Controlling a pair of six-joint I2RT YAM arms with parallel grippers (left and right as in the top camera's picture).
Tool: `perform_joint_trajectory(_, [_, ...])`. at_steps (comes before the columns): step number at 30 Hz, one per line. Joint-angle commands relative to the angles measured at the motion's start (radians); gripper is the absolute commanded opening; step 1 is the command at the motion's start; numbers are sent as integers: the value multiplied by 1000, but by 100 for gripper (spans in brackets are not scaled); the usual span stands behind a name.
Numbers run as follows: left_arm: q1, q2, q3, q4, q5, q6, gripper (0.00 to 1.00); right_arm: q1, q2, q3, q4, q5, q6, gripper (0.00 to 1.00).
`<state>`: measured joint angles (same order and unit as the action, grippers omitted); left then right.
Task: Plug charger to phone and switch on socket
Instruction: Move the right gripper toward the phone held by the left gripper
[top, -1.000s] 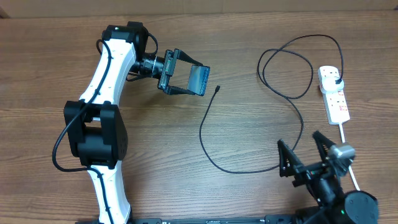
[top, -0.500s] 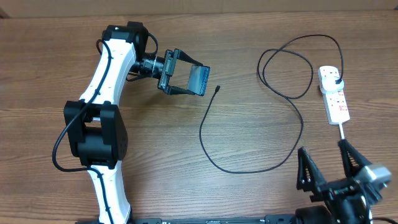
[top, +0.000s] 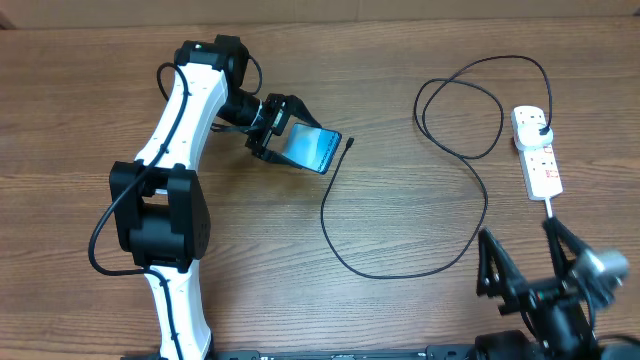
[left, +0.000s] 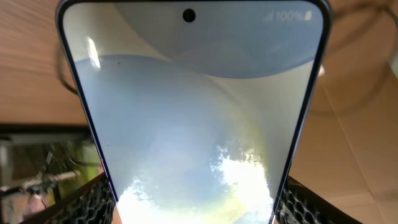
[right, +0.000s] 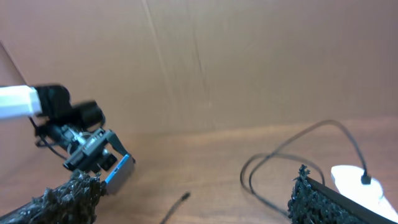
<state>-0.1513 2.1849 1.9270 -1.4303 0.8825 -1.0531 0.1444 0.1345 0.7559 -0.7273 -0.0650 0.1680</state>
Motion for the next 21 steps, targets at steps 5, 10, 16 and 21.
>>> perform_joint_trajectory(5, [-8,1,31,-5,-341,-138,62,-5,211,87,-31,-53,45,100])
perform_joint_trajectory(10, [-12,1,31,-4,-485,-185,62,-5,372,116,-47,-149,53,100])
perform_joint_trajectory(16, [-48,1,31,-5,-631,-209,62,-5,555,116,-37,-239,146,100])
perform_joint_trajectory(21, [-97,1,31,3,-731,-274,63,-5,756,116,-6,-422,146,100])
